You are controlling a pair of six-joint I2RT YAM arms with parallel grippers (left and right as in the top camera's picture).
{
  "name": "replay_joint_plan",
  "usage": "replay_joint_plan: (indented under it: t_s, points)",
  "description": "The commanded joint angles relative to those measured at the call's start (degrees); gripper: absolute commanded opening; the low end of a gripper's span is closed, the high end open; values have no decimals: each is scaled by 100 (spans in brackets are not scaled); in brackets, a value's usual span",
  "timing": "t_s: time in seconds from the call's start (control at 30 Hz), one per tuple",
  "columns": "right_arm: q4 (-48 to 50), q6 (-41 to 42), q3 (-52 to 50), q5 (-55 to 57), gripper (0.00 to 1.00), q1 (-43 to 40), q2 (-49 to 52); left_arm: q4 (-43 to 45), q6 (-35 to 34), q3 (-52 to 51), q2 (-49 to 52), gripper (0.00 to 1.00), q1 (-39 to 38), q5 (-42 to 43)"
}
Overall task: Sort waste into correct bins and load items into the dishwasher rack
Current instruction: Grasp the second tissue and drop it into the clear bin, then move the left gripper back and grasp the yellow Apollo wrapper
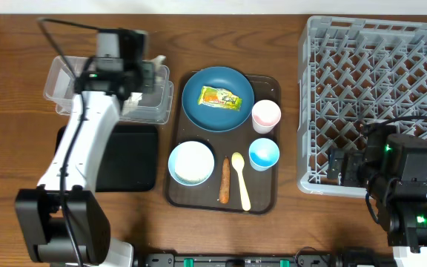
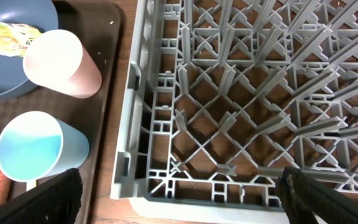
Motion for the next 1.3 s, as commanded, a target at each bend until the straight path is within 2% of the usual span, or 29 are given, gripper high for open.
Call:
replay_joint_plan:
  t_s: [0.0, 0.07, 0.1, 0.17, 0.2, 0.3, 0.57, 0.93, 1.27]
  points:
    - [-4, 72, 118, -24, 99, 72, -4, 2, 33, 33, -7, 6, 330, -98]
    - [-4, 74, 118, -24, 99, 72, -4, -4, 31, 28, -7, 7, 470, -98]
    - [-4, 74, 118, -24, 99, 72, -4, -20, 31, 28, -7, 12, 525, -96]
    - [-4, 74, 118, -24, 99, 72, -4, -39, 31, 28, -7, 35, 586, -96]
    - [-4, 74, 118, -24, 99, 72, -4, -39, 28, 28, -7, 40, 592, -94]
    - [-9, 74, 118, -24, 99, 72, -4, -39, 24, 28, -7, 46, 568, 24]
    - [-7, 74, 118, -24, 99, 72, -4, -168, -254, -33, -7, 48, 114, 1342]
    - [-31, 74, 116, -24, 99, 72, -4, -4, -286, -125, 470, 60, -1172, 1078]
    - [-197, 70, 116, -22, 99, 72, -4, 798, -286, -125, 1408, 64, -1351, 955]
